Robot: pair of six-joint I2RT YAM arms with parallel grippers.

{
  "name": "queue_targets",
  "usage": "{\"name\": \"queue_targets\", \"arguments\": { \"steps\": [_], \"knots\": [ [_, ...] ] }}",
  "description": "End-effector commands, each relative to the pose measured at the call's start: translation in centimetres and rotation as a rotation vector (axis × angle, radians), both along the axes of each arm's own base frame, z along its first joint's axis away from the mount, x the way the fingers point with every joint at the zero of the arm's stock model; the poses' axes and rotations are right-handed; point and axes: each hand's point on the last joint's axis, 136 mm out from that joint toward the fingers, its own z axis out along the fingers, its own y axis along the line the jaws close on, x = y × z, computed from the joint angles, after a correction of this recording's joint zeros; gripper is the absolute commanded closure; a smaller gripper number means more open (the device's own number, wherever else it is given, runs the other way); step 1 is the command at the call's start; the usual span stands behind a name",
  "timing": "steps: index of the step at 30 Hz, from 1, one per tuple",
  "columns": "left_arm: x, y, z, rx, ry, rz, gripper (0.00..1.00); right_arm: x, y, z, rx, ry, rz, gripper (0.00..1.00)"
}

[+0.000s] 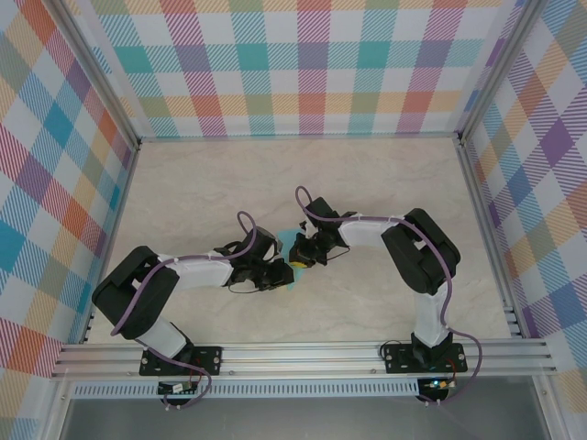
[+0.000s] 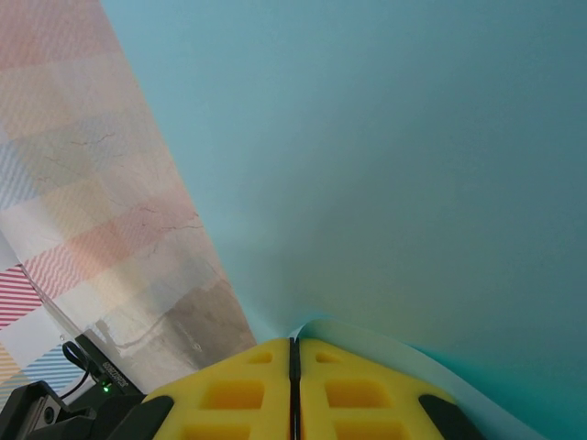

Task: Fold a paper plane with a square sheet of paper (pick it up from the middle)
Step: Third fold the triangle at the center of the table.

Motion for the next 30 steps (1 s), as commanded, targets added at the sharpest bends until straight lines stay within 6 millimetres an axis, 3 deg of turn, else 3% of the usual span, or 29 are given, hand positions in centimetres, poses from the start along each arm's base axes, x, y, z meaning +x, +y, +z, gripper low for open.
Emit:
{"name": "queue_targets", "arguments": {
  "steps": [1, 18, 30],
  "knots": [
    [-0.3, -0.2, -0.5, 0.003, -0.003, -0.014, 0.82, 0.3, 0.5, -0.1, 0.004, -0.016, 0.021, 0.91],
    [-0.4, 0.2, -1.3, 0.030, 0.010, -0.006, 0.84, 0.3, 0.5, -0.4, -0.006, -0.014, 0.019, 0.91],
    [-0.8, 1.6, -2.3, 0.110, 0.033, 0.012, 0.89, 0.3, 0.2, -0.3, -0.019, -0.015, 0.015, 0.87]
  ]
}}
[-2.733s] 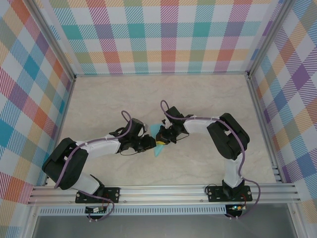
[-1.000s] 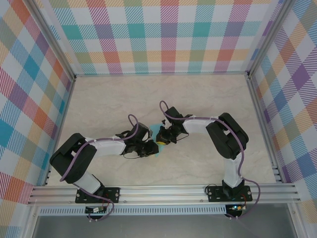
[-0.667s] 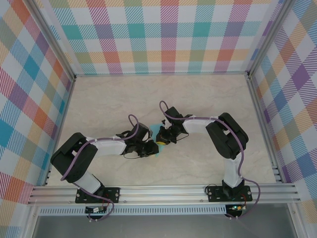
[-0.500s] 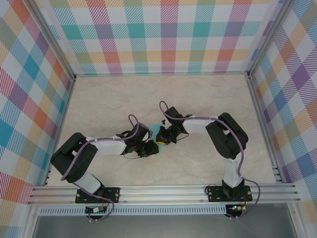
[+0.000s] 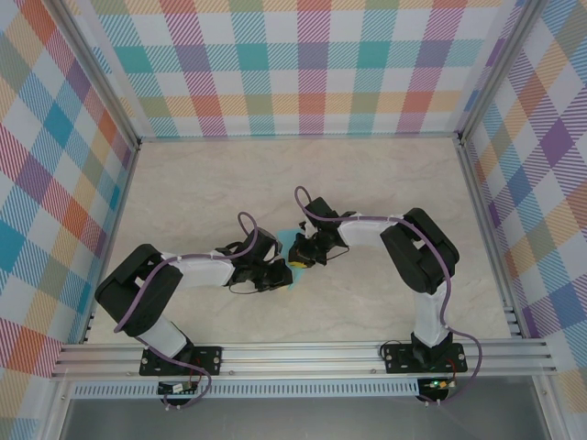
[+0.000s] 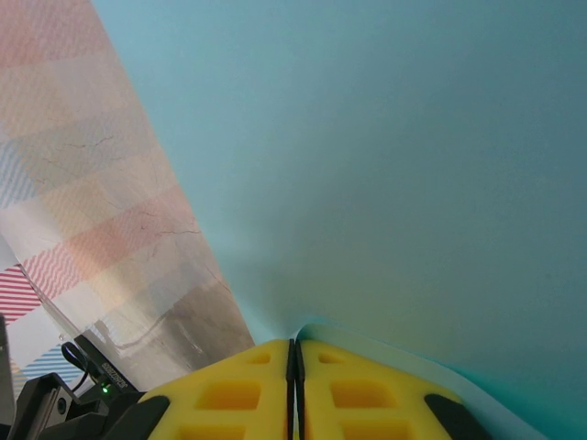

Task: Fold a paper plane with a square sheet of paper (pick it up from the middle)
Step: Third fold the triangle at the center of the table.

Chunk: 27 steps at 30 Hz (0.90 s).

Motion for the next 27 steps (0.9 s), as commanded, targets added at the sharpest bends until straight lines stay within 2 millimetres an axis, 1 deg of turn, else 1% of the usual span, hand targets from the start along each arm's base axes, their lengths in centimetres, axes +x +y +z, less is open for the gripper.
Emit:
{"name": "queue_targets", "arguments": {
  "steps": [1, 5, 8, 11, 14, 17, 19, 22, 27],
  "knots": [
    [-0.9, 1.4, -1.6, 0.092, 0.028, 0.005, 0.89, 0.3, 0.0, 0.2, -0.020, -0.022, 0.011, 0.85],
    [-1.3, 2.1, -2.1, 0.119, 0.042, 0.013, 0.90, 0.5, -0.9, 2.2, -0.048, -0.084, -0.005, 0.72],
    [-1.5, 2.4, -2.4, 0.131, 0.048, 0.020, 0.90, 0.8, -2.5, 3.7, -0.098, -0.148, -0.044, 0.64],
    [-1.5, 2.5, -2.5, 0.134, 0.050, 0.022, 0.91, 0.7, -3.8, 4.1, -0.137, -0.188, -0.069, 0.63],
    [-1.6, 2.5, -2.5, 0.138, 0.050, 0.020, 0.91, 0.1, -3.7, 3.5, -0.119, -0.163, -0.056, 0.70],
    [-1.5, 2.5, -2.5, 0.139, 0.051, 0.022, 0.91, -0.8, -2.8, 2.8, -0.058, -0.118, -0.028, 0.81],
    [-1.5, 2.6, -2.6, 0.141, 0.052, 0.022, 0.91, -1.3, -2.3, 2.5, -0.025, -0.096, -0.015, 0.85],
    [-1.5, 2.5, -2.6, 0.142, 0.053, 0.022, 0.91, -1.7, -1.6, 2.1, 0.002, -0.074, 0.005, 0.87],
    [-1.4, 2.5, -2.7, 0.146, 0.059, 0.022, 0.91, -2.2, -1.2, 1.4, 0.011, -0.048, 0.023, 0.87]
  ]
}}
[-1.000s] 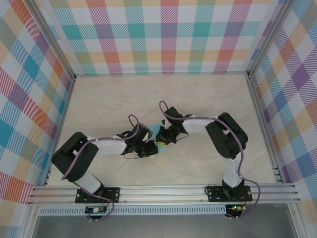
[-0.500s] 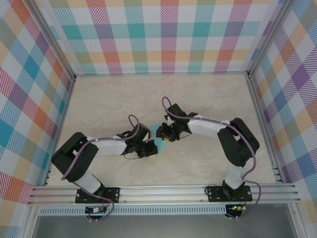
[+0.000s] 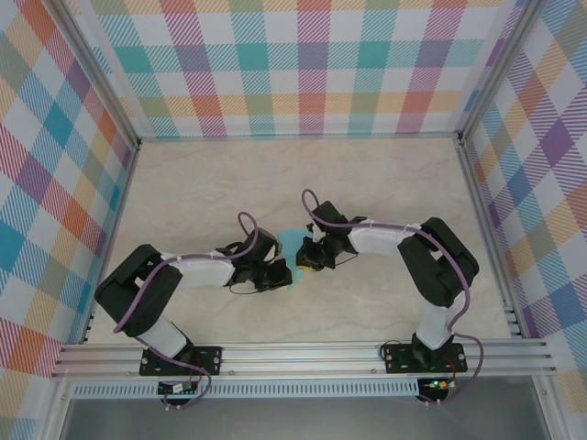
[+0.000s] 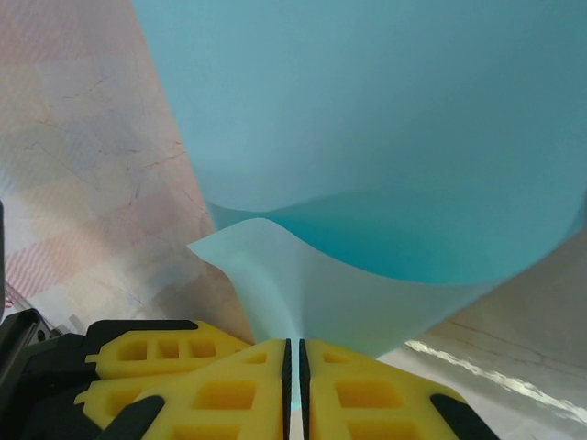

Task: Fold a paper plane with a square sheet of paper (pick it up from the middle)
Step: Third fold the triangle at the center of the table.

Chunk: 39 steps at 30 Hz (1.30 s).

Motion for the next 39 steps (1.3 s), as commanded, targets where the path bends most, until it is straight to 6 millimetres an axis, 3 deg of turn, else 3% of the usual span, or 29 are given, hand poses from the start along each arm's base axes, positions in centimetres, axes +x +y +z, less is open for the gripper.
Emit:
{"name": "queue_targets", "arguments": {
  "steps": [1, 20, 24, 29, 31, 39],
  "knots": [
    [-1.5, 2.4, -2.7, 0.139, 0.065, 0.020, 0.91, -0.6, 1.0, -0.1, 0.044, 0.024, 0.030, 0.87],
    [-1.7, 2.9, -2.6, 0.158, 0.080, 0.039, 0.92, -0.7, -0.7, -3.4, -0.061, 0.017, 0.026, 0.88],
    [-0.8, 1.8, -0.5, 0.095, 0.025, 0.026, 0.92, -1.0, -1.0, -4.0, -0.078, 0.032, 0.027, 0.89],
    [0.9, -0.5, 3.9, -0.052, -0.092, 0.009, 0.91, -1.1, -1.2, -4.3, -0.088, 0.041, 0.028, 0.89],
    [1.2, -0.8, 4.4, -0.076, -0.109, 0.012, 0.91, -1.1, -1.2, -4.4, -0.089, 0.043, 0.027, 0.89],
    [0.5, -1.4, 2.7, -0.107, -0.053, 0.002, 0.91, -1.2, -1.1, -4.6, -0.088, 0.056, 0.022, 0.90]
  ]
}}
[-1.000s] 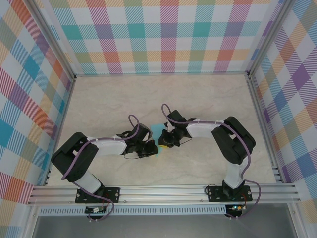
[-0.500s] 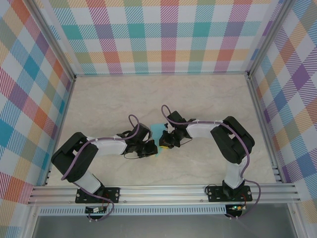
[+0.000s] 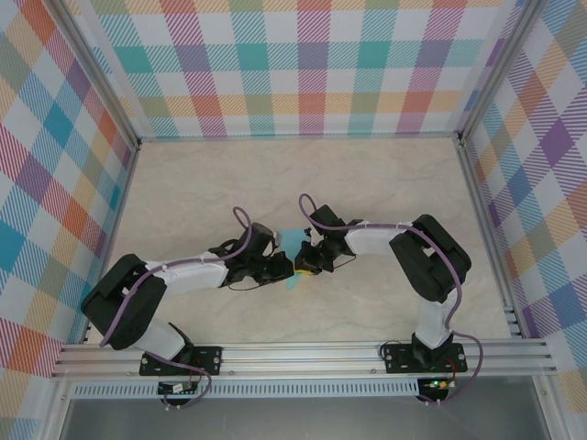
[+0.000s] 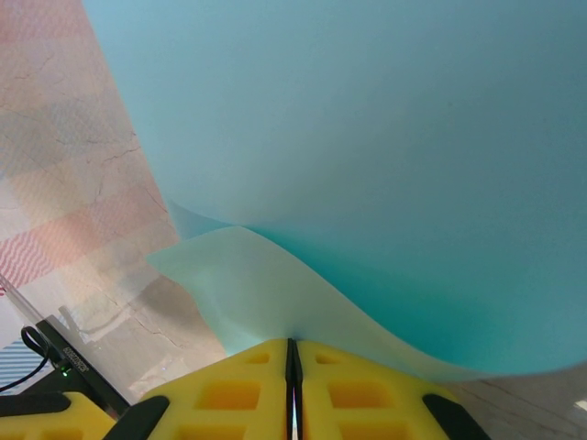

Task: Fold a paper plane with a square sheet of paper (pick it up from the middle)
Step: Third fold the triangle at the center of the table.

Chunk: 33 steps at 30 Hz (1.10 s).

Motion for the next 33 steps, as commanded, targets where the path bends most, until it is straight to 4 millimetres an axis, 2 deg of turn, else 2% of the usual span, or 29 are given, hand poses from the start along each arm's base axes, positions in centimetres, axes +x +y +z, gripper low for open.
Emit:
{"name": "queue_targets", "arguments": {
  "steps": [1, 6, 14, 20, 24, 33],
  "knots": [
    [-0.8, -0.5, -1.2, -0.024, 0.046, -0.017, 0.91, -0.6, -1.3, -2.8, -0.088, 0.027, 0.001, 0.90],
    [-1.2, -0.3, -2.6, 0.000, 0.080, -0.019, 0.91, -0.6, -1.3, -2.9, -0.088, 0.030, -0.001, 0.90],
    [-2.6, 1.3, -4.7, 0.070, 0.135, -0.008, 0.91, -0.2, -0.9, -2.4, -0.076, 0.015, 0.001, 0.90],
    [-3.8, 3.4, -6.4, 0.167, 0.170, 0.016, 0.92, 1.0, 0.5, 0.2, 0.013, -0.072, 0.014, 0.90],
    [-3.8, 4.2, -7.1, 0.213, 0.176, 0.037, 0.92, 1.2, 0.4, 1.8, 0.061, -0.153, 0.018, 0.90],
    [-4.0, 5.1, -7.8, 0.267, 0.185, 0.055, 0.94, 0.2, 0.5, 1.2, 0.127, -0.182, 0.061, 0.90]
  ]
}}
